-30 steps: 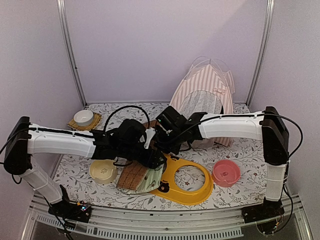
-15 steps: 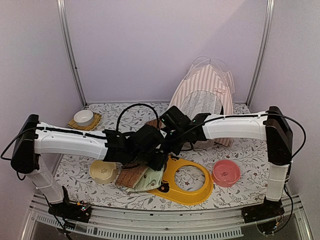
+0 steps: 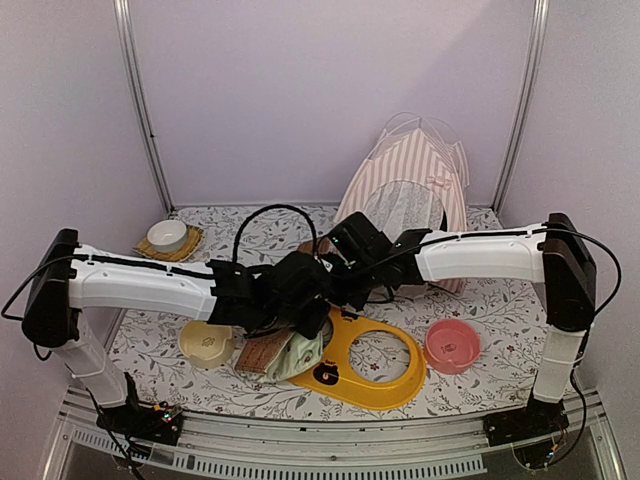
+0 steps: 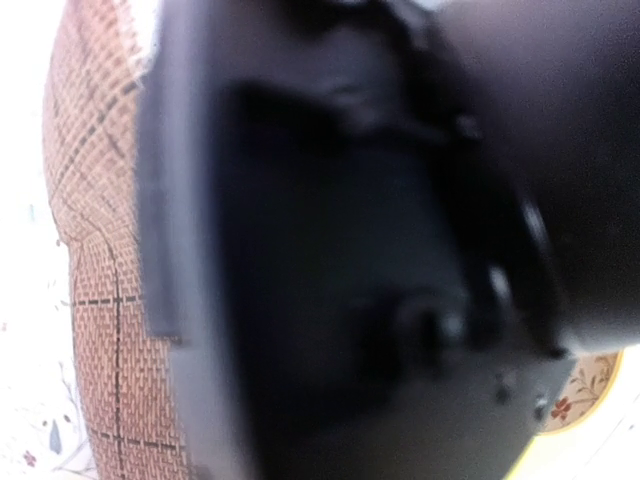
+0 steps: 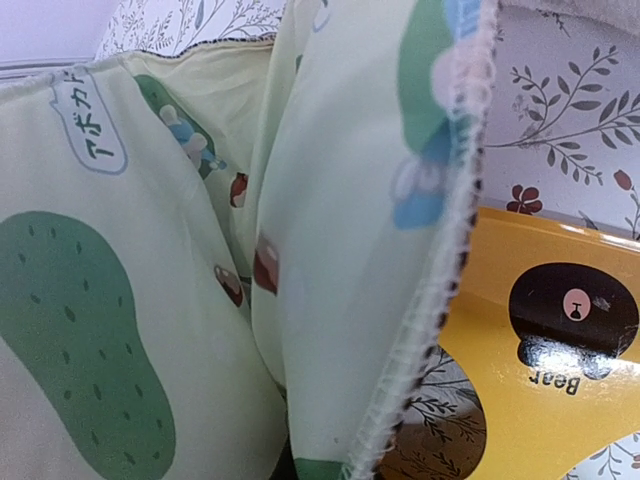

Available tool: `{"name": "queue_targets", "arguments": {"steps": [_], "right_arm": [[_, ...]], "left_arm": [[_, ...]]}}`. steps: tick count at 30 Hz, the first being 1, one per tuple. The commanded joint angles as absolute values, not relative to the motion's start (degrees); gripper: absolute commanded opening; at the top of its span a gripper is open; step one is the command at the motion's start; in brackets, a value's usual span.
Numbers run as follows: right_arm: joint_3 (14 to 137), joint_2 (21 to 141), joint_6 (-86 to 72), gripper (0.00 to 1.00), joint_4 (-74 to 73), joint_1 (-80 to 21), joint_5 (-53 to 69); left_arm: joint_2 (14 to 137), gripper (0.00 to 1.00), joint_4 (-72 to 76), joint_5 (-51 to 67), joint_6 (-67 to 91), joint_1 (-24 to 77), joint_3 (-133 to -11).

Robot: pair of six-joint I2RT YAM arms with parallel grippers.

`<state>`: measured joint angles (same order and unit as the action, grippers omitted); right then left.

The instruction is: Set up the pet tent

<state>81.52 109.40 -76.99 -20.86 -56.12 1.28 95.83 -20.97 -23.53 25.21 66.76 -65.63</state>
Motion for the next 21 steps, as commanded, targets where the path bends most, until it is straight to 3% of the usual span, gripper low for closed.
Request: {"name": "queue_targets", "arguments": {"steps": [1, 7, 8, 10, 14, 19, 21], "right_arm": [[81.64, 103.31, -77.24, 0.0, -15.03, -56.3, 4.33], [80.56, 101.92, -73.19, 0.0, -14.09, -55.84, 5.31], [79.84, 101.31, -72.53, 0.06, -13.62, -55.7, 5.55], [77.59, 99.39, -70.43, 0.32, -11.9, -55.56, 5.6], [71.25, 94.75, -66.93, 0.65, -5.4, -55.47, 5.33], [69.79, 90.93, -60.29, 0.86, -5.62, -55.52, 2.89], [69.79, 89.36, -57.53, 0.9, -7.89, -55.3, 0.25]], "left_arm": [[98.12, 0.0, -26.79, -24.16, 25.09, 67.15, -64.93], [95.07, 0.0, -26.39, -24.79, 24.88, 66.31, -64.16], [94.3, 0.0, -26.02, -24.33, 24.81, 66.0, -63.66], [92.55, 0.0, -24.67, -22.98, 24.56, 65.12, -62.61], [90.04, 0.0, -22.79, -21.1, 23.29, 63.73, -61.26], [87.72, 0.0, -22.23, -19.23, 22.5, 61.38, -60.61], [86.64, 0.0, -21.83, -18.18, 22.4, 60.08, -60.2]]}}
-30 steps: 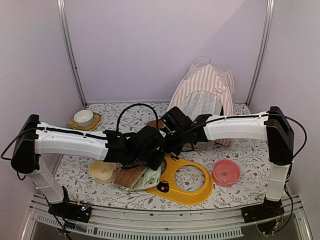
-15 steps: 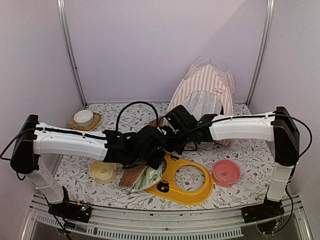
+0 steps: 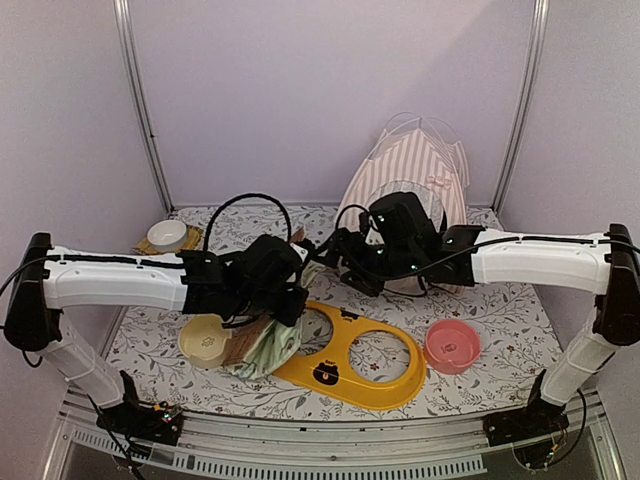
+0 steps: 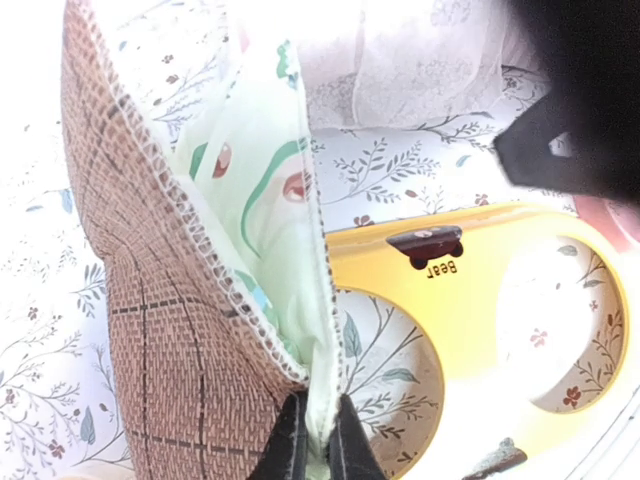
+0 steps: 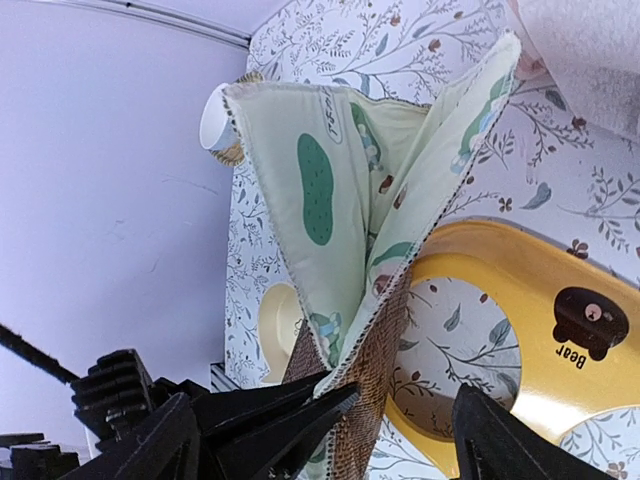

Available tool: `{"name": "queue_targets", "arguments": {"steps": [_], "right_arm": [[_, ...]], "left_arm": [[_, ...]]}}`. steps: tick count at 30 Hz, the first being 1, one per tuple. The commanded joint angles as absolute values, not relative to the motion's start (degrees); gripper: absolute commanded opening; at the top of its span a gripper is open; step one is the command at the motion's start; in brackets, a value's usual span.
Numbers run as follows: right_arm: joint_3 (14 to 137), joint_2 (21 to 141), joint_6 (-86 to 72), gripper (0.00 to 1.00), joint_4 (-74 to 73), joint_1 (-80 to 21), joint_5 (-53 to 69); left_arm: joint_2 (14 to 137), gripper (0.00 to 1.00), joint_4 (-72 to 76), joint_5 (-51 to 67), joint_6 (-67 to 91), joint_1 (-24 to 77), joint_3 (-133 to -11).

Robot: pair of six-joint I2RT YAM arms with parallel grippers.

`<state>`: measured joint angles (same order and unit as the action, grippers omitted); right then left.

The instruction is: Set up the pet tent

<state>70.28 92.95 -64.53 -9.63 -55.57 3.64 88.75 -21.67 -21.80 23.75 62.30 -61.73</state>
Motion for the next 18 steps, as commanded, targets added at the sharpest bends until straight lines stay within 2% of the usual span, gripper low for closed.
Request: {"name": "queue_targets", "arguments": {"steps": [1, 9, 18], "right_arm": [[68.71, 88.63, -56.42, 0.92, -8.93, -54.96, -0.79], [63.56, 82.92, -47.84, 0.99, -12.41, -47.89, -3.43], [64.38, 88.99, -42.21, 0.98, -13.68, -39.26, -3.91]], "left_arm": [[86.19, 0.0, -21.91, -17.85, 22.31, 59.5, -60.13], [83.55, 0.0, -22.06, -14.99, 21.27, 55.12, -59.63], [77.78, 0.0, -22.09, -10.57, 20.85, 51.28, -59.39]]}}
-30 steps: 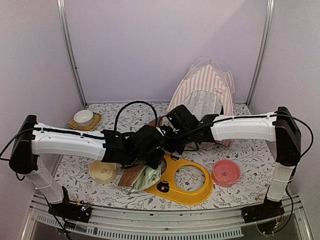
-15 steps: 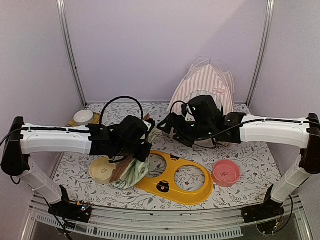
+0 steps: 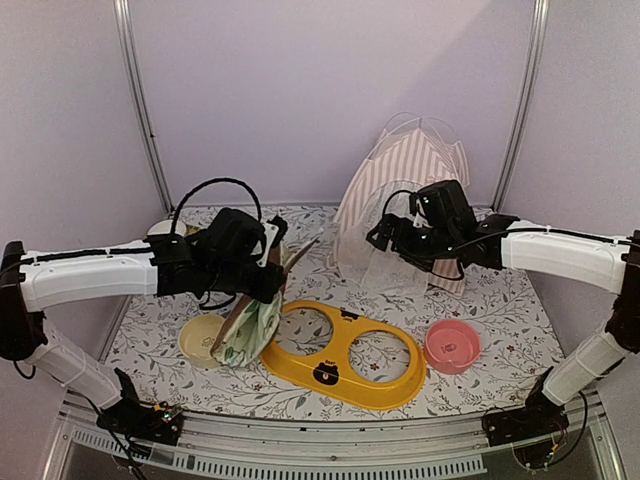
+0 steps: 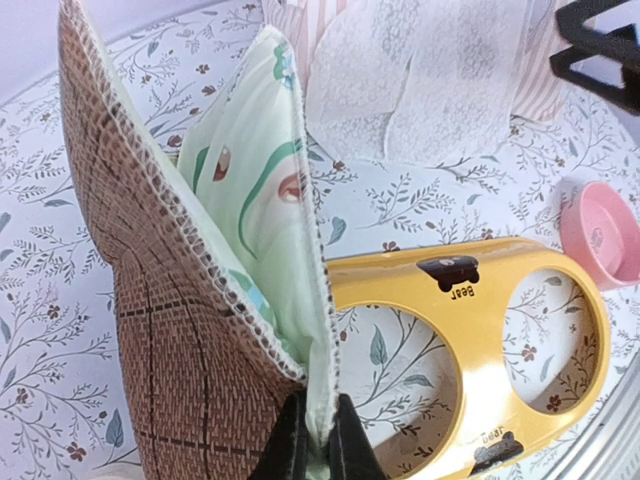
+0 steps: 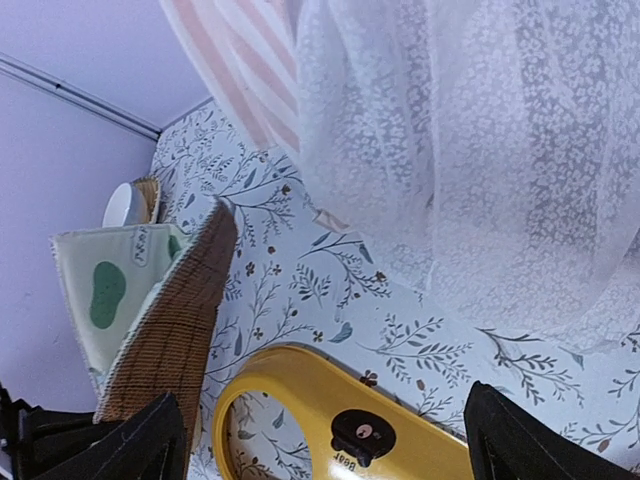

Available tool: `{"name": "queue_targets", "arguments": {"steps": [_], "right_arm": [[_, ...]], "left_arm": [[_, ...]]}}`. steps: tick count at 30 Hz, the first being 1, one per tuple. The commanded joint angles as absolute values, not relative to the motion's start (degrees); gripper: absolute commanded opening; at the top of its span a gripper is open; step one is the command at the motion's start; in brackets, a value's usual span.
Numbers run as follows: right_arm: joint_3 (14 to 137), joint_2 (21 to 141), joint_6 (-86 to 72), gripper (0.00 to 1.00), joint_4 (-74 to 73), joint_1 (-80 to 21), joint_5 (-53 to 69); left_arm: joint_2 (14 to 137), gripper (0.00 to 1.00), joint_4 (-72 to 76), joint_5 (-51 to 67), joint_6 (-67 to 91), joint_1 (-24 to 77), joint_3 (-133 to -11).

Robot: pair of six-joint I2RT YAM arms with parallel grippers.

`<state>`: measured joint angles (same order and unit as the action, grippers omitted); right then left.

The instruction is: Set up the pet tent

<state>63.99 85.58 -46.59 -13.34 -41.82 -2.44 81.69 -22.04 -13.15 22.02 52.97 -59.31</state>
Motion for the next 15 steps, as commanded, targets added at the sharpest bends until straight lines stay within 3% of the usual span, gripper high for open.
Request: {"name": "queue_targets", "arguments": {"steps": [1, 15], "right_arm": [[65.24, 90.34, -41.67, 0.97, -13.37, -38.83, -4.54], [76.68, 105.87, -38.91, 0.93, -11.43, -37.98, -18.63]], "left_arm": [[77.19, 0.0, -22.19, -10.12, 20.84, 51.11, -59.51], [70.35, 0.0, -25.75, -8.89, 20.86, 50.4, -59.42]]}}
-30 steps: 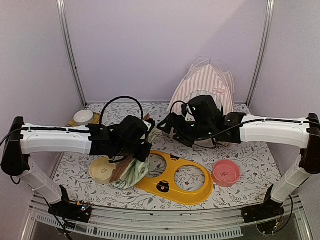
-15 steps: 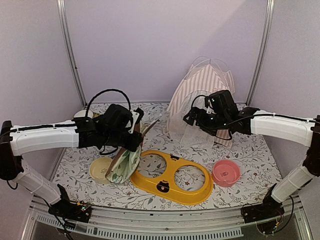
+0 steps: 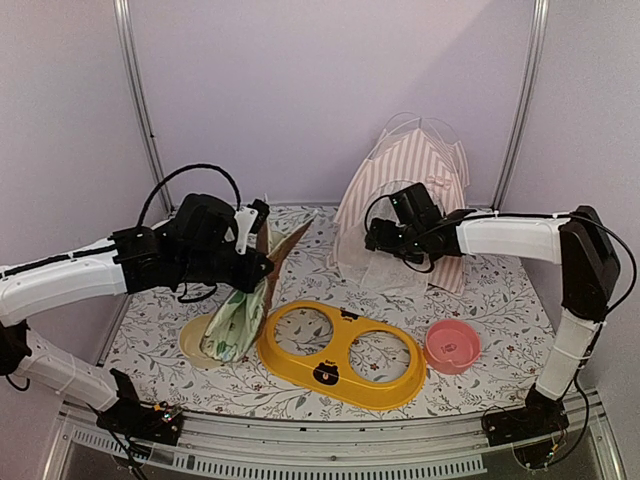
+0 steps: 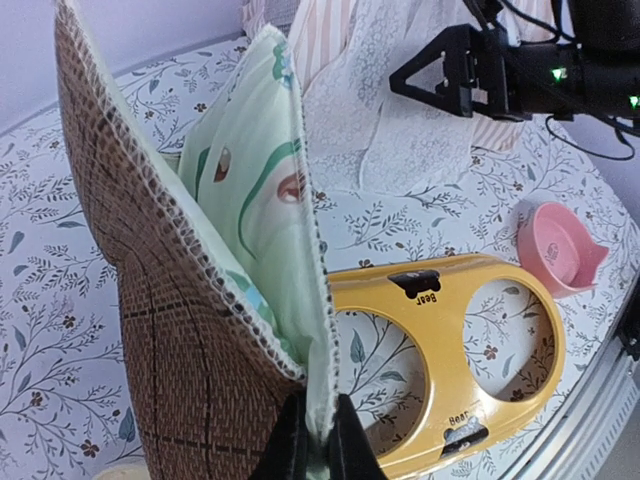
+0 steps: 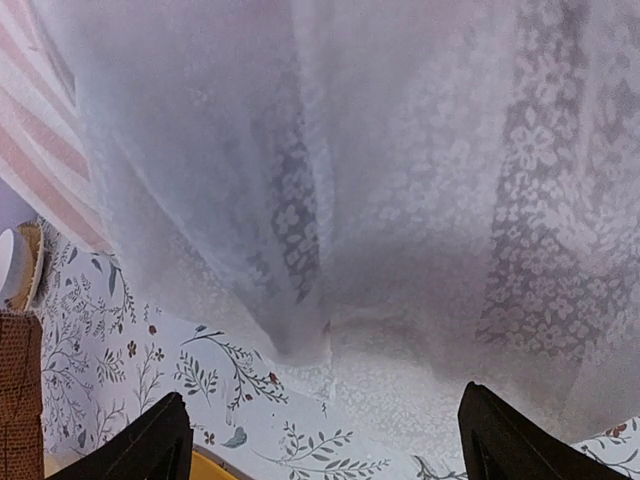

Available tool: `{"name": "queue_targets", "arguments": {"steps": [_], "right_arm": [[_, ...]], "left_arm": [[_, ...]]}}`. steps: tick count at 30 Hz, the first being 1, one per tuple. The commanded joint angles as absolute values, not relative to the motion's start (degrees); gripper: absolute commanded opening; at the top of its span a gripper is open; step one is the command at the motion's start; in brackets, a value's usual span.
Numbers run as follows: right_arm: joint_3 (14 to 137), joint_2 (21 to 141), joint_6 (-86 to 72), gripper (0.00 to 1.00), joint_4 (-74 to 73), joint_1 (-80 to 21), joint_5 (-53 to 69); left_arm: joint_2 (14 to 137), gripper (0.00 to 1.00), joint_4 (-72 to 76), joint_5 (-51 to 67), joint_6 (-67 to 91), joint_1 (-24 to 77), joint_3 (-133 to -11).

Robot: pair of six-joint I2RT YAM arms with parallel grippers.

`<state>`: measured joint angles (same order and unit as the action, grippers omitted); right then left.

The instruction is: Set up the pet tent

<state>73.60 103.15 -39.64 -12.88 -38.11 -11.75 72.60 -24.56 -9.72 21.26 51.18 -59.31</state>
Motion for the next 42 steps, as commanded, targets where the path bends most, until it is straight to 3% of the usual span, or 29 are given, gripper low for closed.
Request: {"name": "queue_targets", "arguments": {"steps": [1, 11, 15, 18, 27, 42], "right_arm": [[77.62, 106.81, -39.1, 0.93, -12.0, -37.99, -19.8], [83.46, 114.16, -39.81, 0.86, -14.71, -38.04, -22.93], [83.66, 115.31, -39.65, 0.77, -14.62, -37.93, -23.85], [84.45, 116.39, -38.91, 0.61, -14.34, -37.88, -23.94], [87.31, 115.41, -37.56, 0.0, -16.7, -37.93, -22.7], [92.18, 101.91, -29.89, 0.0, -27.72, -38.94, -9.26]], "left_arm": [[69.89, 0.0, -25.95, -8.7, 20.91, 50.44, -59.36], [66.96, 0.0, -28.53, -6.34, 20.61, 50.45, -59.48], [66.58, 0.0, -29.58, -6.07, 19.92, 50.38, -60.04], [66.73, 0.0, -30.0, -5.83, 19.44, 50.42, -60.53], [67.78, 0.0, -30.25, -4.53, 18.22, 50.42, -61.48], [70.05, 0.0, -20.57, 2.37, 16.3, 50.54, -56.2]]}}
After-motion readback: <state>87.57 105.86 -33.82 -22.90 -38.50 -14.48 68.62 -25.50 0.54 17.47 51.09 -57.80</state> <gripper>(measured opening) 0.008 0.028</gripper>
